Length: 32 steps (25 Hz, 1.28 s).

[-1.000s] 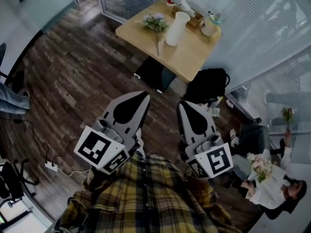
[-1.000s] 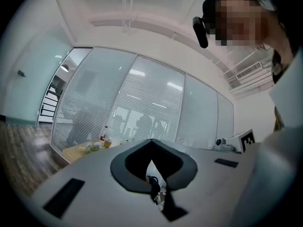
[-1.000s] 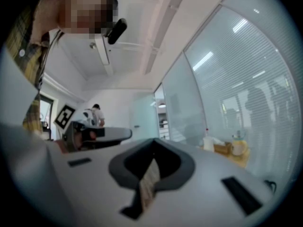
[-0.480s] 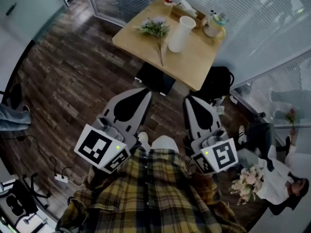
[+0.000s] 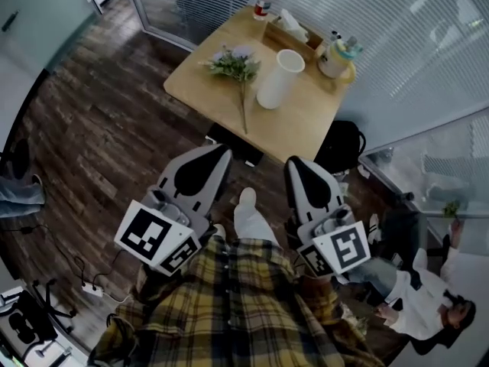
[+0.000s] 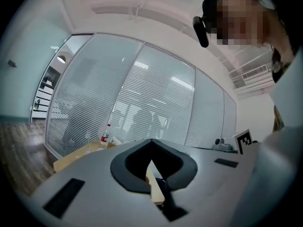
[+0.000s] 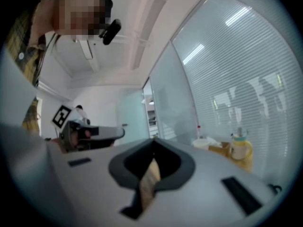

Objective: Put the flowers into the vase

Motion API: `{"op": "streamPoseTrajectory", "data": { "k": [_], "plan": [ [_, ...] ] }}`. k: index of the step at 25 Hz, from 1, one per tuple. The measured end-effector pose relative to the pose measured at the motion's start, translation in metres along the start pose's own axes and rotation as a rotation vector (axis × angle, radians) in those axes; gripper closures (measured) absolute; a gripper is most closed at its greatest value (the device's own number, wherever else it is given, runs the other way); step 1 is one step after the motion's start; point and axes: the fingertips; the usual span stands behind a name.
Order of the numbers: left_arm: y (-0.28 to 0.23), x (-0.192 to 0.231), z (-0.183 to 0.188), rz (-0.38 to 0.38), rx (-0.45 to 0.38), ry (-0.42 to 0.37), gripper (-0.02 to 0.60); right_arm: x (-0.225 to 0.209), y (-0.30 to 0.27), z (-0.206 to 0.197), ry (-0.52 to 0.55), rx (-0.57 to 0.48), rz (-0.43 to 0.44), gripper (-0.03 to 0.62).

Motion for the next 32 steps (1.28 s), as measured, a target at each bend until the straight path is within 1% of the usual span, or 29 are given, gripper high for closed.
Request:
{"op": "streamPoseTrajectory", "data": {
  "k": [7, 13, 18, 24, 28, 32],
  "plan": [
    [-0.068, 0.018, 0.032, 0.04, -0.032, -0.008, 0.572, -0.063, -0.036, 0.036, 0.031, -0.012, 0.053, 0.582],
    [-0.103, 0.027, 0.043, 0.089, -0.05, -0.001, 0.572, -0.101, -0.054, 0.048, 0.046, -0.008, 0.097, 0.582],
    [-0.112, 0.034, 0.049, 0.128, -0.048, -0.001, 0.572, -0.113, -0.062, 0.053, 0.038, -0.011, 0.127, 0.582],
    [-0.127, 0.059, 0.052, 0.159, -0.049, 0.014, 0.572, -0.123, -0.089, 0.055, 0.037, -0.002, 0.151, 0.582],
    [-0.137, 0.08, 0.059, 0.151, -0.046, 0.019, 0.572, -0.126, -0.11, 0.06, 0.034, 0.0, 0.148, 0.582],
    [-0.152, 0.109, 0.068, 0.117, -0.031, 0.017, 0.573, -0.128, -0.139, 0.066, 0.03, 0.002, 0.129, 0.582]
  ]
}}
Point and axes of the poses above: the fingertips, and each gripper's own axes: y backward along the fingers, x to its left, z out of its top, and after that the axes turned 10 degrees about x, right-handed
